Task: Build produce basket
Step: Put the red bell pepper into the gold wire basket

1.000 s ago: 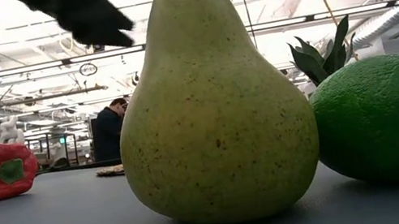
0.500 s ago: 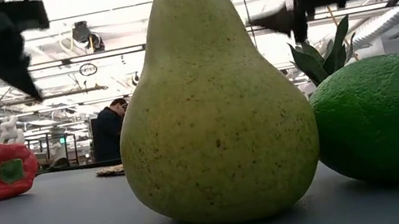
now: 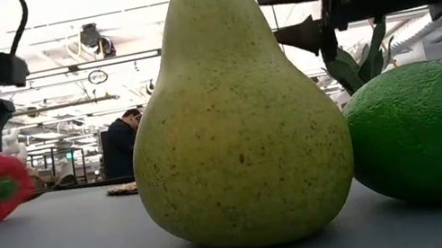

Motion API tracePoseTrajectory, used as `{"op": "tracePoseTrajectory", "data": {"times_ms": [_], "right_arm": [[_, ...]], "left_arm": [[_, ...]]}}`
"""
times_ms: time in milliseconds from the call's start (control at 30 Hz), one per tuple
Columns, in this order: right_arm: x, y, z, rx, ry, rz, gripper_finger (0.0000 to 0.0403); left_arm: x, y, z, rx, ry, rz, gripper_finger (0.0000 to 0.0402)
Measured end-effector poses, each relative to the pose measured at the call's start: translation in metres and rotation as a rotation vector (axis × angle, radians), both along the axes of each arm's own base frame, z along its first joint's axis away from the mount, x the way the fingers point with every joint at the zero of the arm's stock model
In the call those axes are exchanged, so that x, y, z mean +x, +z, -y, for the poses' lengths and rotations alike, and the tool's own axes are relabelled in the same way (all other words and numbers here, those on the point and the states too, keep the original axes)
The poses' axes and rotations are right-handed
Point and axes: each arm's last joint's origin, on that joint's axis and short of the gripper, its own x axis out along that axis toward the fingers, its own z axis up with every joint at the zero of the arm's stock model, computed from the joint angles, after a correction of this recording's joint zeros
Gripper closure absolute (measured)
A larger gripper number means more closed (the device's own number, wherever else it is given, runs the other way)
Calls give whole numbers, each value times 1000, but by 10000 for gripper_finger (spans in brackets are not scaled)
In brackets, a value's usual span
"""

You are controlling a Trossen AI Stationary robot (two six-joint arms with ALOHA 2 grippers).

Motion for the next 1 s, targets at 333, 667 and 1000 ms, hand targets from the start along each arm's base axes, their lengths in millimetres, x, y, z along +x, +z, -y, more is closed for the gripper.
{"op": "tracePoseTrajectory", "data": {"times_ms": [333, 667, 1000], "right_arm": [[0, 0, -4, 29, 20, 10, 80], [-1, 3, -6, 60, 29, 43, 80], [-1, 0, -11, 66, 48, 17, 80]], "left_arm": [[11, -1, 1, -52, -15, 75, 55], [26, 2, -8, -106, 93, 196, 144], [58, 64, -16, -65, 87, 451, 248]]}}
